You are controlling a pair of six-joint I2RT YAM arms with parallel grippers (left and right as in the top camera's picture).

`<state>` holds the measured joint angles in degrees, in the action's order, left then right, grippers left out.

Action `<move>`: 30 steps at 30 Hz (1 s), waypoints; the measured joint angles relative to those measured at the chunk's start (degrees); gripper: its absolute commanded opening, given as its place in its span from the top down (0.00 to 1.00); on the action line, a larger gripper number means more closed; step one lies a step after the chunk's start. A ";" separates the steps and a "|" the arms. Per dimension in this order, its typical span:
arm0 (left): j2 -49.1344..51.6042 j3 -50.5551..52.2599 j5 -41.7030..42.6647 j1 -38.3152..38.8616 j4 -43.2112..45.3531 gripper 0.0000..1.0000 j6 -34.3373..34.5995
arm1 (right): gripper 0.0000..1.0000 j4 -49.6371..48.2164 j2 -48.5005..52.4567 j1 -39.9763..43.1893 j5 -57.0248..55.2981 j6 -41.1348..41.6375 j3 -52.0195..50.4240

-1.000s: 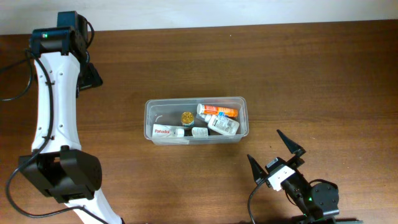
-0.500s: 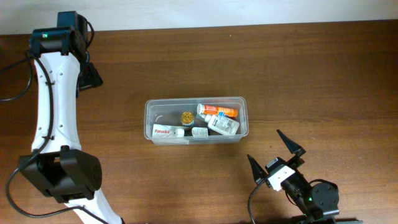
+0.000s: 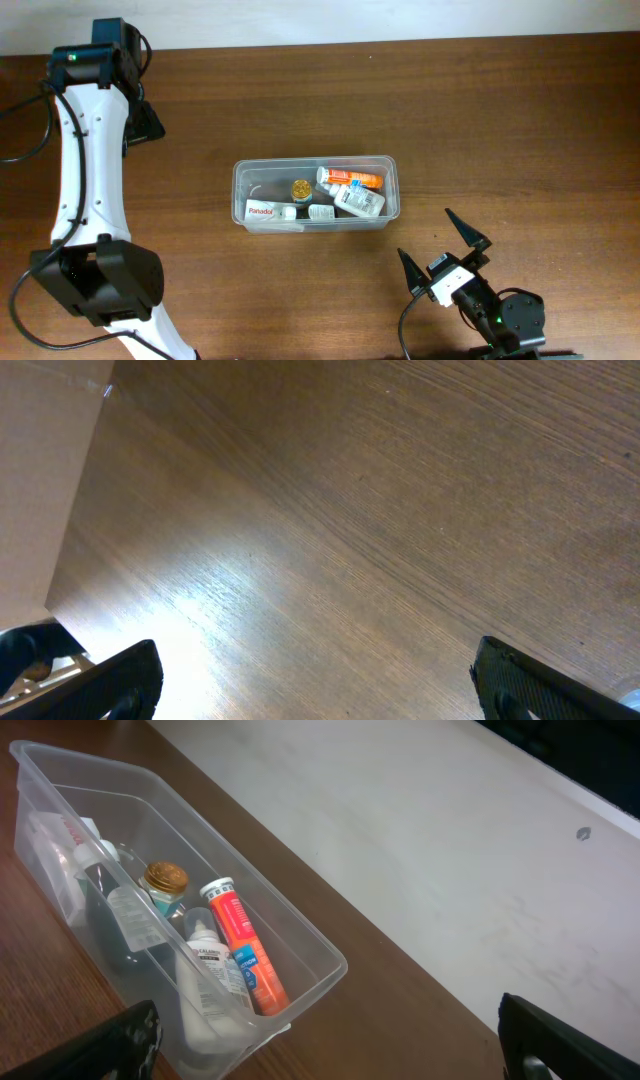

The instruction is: Pack container

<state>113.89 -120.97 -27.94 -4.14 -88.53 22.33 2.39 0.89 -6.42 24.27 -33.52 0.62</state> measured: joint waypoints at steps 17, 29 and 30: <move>-5.99 0.44 0.28 0.61 0.28 0.01 0.00 | 0.02 0.00 0.00 0.00 0.00 0.02 0.00; -50.69 -0.33 0.24 2.73 0.63 0.01 0.02 | 0.02 0.02 0.00 0.00 -0.02 0.00 0.00; -54.05 -0.55 0.24 2.73 0.61 0.01 0.02 | 0.02 0.02 0.00 0.00 -0.02 0.02 0.00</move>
<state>59.83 -121.51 -27.70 -1.41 -87.92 22.35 2.42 0.89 -6.42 24.25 -33.50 0.62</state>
